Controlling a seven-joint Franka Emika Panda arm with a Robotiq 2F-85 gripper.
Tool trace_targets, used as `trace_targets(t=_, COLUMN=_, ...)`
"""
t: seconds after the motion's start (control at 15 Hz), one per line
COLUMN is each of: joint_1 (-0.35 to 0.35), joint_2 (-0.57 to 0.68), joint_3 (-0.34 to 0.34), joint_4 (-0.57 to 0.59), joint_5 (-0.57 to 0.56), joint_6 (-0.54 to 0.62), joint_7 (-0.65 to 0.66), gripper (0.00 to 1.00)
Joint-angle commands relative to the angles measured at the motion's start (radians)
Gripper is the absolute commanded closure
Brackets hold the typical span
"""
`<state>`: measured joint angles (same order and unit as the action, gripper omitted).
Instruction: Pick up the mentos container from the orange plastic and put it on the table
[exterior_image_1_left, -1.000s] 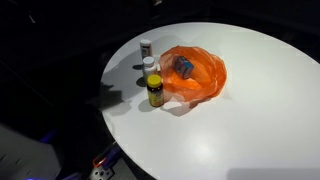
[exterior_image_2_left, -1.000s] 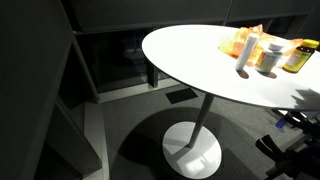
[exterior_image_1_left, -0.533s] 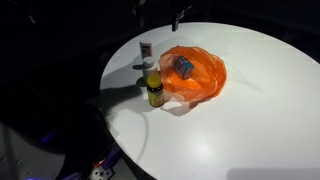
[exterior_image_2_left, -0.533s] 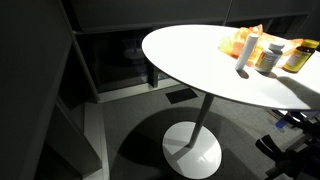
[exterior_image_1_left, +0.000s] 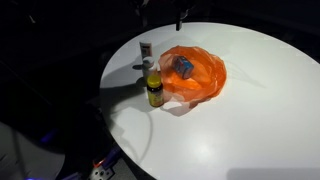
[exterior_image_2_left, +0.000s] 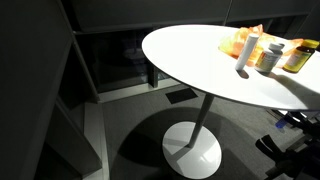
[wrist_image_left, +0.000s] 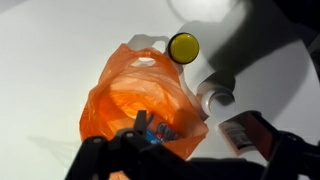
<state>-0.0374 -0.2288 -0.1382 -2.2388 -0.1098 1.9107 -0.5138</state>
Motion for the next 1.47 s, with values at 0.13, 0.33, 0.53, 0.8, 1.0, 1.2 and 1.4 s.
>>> trace_targets(t=0.13, joint_1=-0.013, joint_2=-0.019, joint_3=-0.006, joint_4=-0.051, joint_5=-0.028, joint_6=0.169, joint_7=-0.016, gripper=0.0)
trace_targets(t=0.33, joint_1=-0.016, joint_2=-0.007, joint_3=-0.013, joint_4=-0.075, joint_5=-0.026, joint_6=0.264, joint_7=-0.032, gripper=0.0)
trace_targets(t=0.53, joint_1=-0.024, joint_2=0.017, joint_3=-0.029, joint_4=-0.093, joint_5=-0.015, joint_6=0.325, joint_7=-0.043, gripper=0.0)
trace_targets(t=0.8, joint_1=-0.032, joint_2=0.069, joint_3=-0.057, joint_4=-0.108, joint_5=0.012, joint_6=0.387, joint_7=-0.092, gripper=0.0)
trace_targets(t=1.0, joint_1=-0.034, joint_2=0.123, joint_3=-0.072, joint_4=-0.106, joint_5=0.057, joint_6=0.43, joint_7=-0.18, gripper=0.0)
trace_targets(t=1.2, joint_1=-0.036, joint_2=0.17, joint_3=-0.062, joint_4=-0.094, joint_5=0.113, joint_6=0.452, joint_7=-0.269, gripper=0.0)
trace_targets(t=1.4, joint_1=-0.039, joint_2=0.211, joint_3=-0.046, joint_4=-0.08, joint_5=0.165, joint_6=0.458, joint_7=-0.332, gripper=0.0)
